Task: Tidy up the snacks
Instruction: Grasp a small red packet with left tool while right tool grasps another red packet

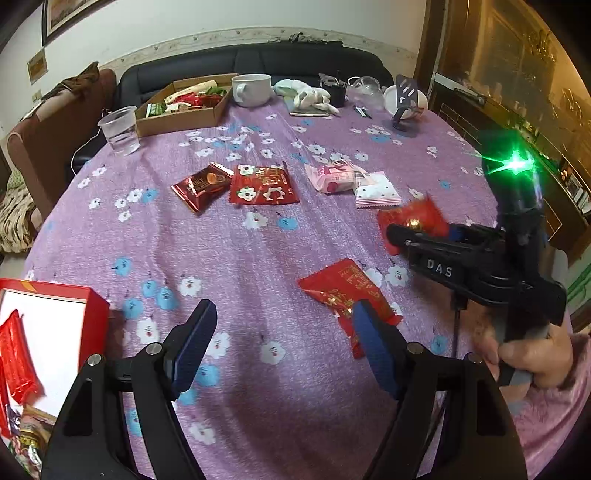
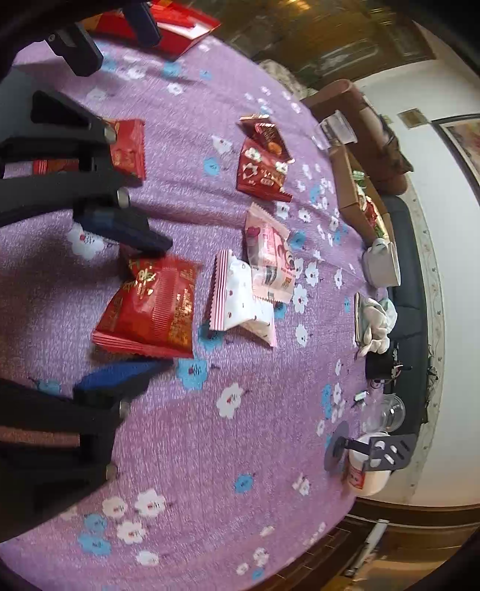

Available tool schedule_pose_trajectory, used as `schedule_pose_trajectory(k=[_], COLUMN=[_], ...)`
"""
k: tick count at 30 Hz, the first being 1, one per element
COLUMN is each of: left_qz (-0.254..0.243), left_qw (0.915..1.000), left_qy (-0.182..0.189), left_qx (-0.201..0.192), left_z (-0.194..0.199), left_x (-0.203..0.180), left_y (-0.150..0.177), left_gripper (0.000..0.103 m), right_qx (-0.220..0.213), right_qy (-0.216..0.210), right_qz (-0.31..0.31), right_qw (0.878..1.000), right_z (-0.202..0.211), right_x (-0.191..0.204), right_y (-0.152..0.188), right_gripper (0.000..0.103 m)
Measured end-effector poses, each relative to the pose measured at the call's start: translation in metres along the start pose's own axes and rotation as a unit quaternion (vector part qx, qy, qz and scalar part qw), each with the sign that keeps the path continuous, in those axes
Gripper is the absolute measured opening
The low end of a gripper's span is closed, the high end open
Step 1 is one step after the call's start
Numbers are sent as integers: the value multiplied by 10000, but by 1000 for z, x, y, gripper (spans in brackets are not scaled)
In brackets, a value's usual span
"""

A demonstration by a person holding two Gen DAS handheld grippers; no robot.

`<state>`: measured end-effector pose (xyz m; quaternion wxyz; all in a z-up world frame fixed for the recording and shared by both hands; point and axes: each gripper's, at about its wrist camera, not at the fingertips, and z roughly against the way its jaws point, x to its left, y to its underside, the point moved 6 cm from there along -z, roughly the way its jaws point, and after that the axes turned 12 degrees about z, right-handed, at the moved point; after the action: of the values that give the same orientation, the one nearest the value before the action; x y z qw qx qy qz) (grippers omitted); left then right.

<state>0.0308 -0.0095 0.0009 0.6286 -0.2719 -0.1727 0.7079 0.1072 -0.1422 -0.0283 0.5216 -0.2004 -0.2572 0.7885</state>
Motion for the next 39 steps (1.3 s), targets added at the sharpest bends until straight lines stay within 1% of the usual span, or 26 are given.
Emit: schedule_pose_trajectory(k=[1,2,5,8,9,12,13,15,16,17,18,20,22,23,24,25,26,28,31,32,34,35,36,37,38,39], left_qz=[-10,-34,-144,-265,-279,-263,-253,-324,-397,-407,-388,-466,-553,-609,-641,-652,-663,-686,-637,-631,-639,-608,-572,-507,-478,-437], left_qw=[10000,10000,9998,9994,9993,9991,9989,9985,9984,9983,9983,9985,9982,9979,9977,9975,9975,9972,9973,9973,9971,9973,9974,9975,9975,9978], left_qy=[0,15,79,79,68,71,117,185,47,6,63,65,155,143,187,215,225,283,346,368,387,400,419,475,496,497], left_qx=[13,41,106,184,222,338,377,399,401,411,428,289,190,148,138,139,130,130,122,122,118,122,130,140,132,106], left_z=[-1,-2,-7,-14,-17,-30,-34,-41,-46,-49,-51,-50,-49,-48,-48,-47,-46,-45,-44,-43,-42,-41,-41,-39,-38,-35], left_x=[-2,-5,-18,-31,-33,-41,-45,-51,-50,-49,-48,-47,-47,-46,-45,-44,-43,-41,-37,-36,-35,-33,-31,-28,-27,-23], left_y=[0,1,4,7,7,9,10,11,12,14,16,16,16,16,15,15,15,15,16,16,17,17,17,17,17,16], left_gripper=[76,76,76,76,76,76,76,76,76,76,76,75,62,51,45,42,36,34,33,33,33,32,32,32,33,32], right_qx=[26,43,72,5,-128,-553,-640,-736,-714,-666,-683,-677,-729,-747,-779,-807,-839,-962,-1057,-1097,-1130,-1042,-930,-844,-773,-797], right_qy=[-32,-70,-243,-581,-844,-1137,-1235,-1483,-1535,-1514,-1525,-1566,-1429,-1355,-1336,-1380,-1437,-1501,-1459,-1445,-1265,-1149,-1122,-1133,-1125,-1121], right_qz=[-24,-99,-492,-894,-1074,-1434,-1571,-1894,-2017,-2075,-2137,-2206,-2254,-2242,-2237,-2265,-2304,-2340,-2301,-2278,-2145,-2068,-2023,-2001,-2009,-2044], right_qw=[10000,9999,9985,9943,9905,9816,9777,9678,9647,9642,9625,9603,9610,9622,9623,9608,9588,9558,9564,9567,9619,9660,9684,9695,9701,9692], right_z=[1,2,4,8,14,31,34,35,33,31,31,31,31,31,30,29,28,27,23,22,17,12,5,1,-3,-2], right_x=[-1,-4,-17,-27,-32,-47,-52,-61,-65,-67,-69,-72,-75,-76,-76,-76,-76,-76,-75,-73,-71,-69,-67,-67,-67,-68], right_y=[0,1,2,2,1,-4,-5,-3,-2,-1,-1,-2,-2,-3,-3,-3,-4,-6,-9,-9,-12,-12,-11,-10,-9,-8], right_gripper=[23,17,16,15,15,12,10,10,10,12,15,15,16,20,24,34,41,42,45,45,45,42,39,26,25,24])
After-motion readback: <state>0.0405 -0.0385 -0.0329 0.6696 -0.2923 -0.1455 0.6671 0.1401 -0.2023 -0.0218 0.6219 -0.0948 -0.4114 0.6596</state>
